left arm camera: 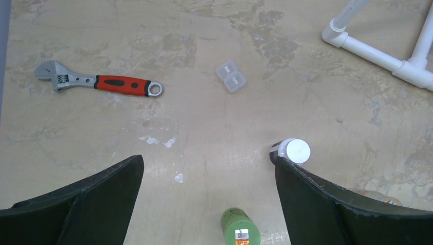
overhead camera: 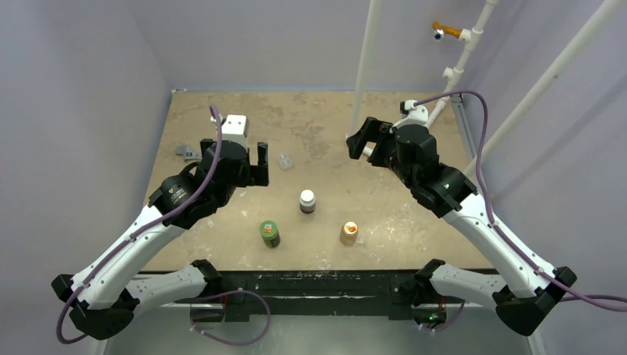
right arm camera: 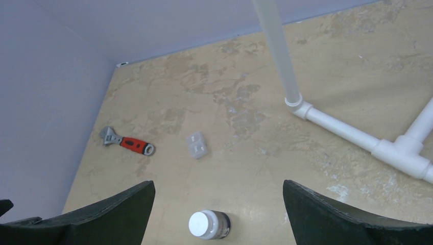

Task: Sort the pills into containers
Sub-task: Open the pill container at the center of the board.

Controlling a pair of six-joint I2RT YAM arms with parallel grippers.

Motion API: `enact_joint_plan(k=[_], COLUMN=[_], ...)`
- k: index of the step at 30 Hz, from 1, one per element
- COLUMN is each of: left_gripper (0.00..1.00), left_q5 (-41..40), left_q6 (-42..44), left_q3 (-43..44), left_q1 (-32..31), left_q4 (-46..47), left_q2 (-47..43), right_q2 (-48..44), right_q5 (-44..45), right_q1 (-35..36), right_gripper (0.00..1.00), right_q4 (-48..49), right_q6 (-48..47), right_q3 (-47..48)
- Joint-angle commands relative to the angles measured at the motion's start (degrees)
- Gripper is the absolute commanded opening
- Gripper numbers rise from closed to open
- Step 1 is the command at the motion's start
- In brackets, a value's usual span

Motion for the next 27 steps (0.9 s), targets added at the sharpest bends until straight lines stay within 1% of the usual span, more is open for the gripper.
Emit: enact_joint_plan(k=[1,4,7,10,14,19,24,27], left_gripper=[1.00,1.00,1.00,1.00,1.00,1.00,1.00,1.00], left_q5=[0.6,2.5,2.4,4.8,7.9,10.1,11.6,12.4], left_q6=[1.5,2.0,1.0,0.7,0.0,-0.8,-1.5,-3.0], left_q3=[1.6,1.9,1.6,1.3,0.8,-0.2,-2.6,-3.9], left_q1=[0.3,0.3,0.7,2.3,4.7,6.5,8.2,10.2], left_q4=[0.6,0.3,0.2,0.3,0.0,-0.3,0.5,0.6], left_q2=[-0.7,-0.9,-0.6,-0.1,0.4,1.0,0.0,0.2], right_q2=[0.0,-0.1,0.1,0.7,2.7,4.0,7.8,12.2], right_q5=[0.9,2.1,0.6,-0.6,-1.9,-4.1,-4.9,-4.9], right_q1=[-0.1,0.0,0.0,0.1,0.2,1.7,4.9,6.8], right_gripper=[0.99,0.99,0.99,0.99,0.99,0.99,0.98,0.96], right_q4=[-0.2,0.1,1.1,2.5,2.5,3.1,3.9,4.4], right_q6=[-1.3,-2.1,-2.4,-2.4,-2.5,-2.5,-1.7,-1.9], right_q3=[1.7,0.7,-0.9,-2.1,-1.2,-2.8,-5.0,-4.0])
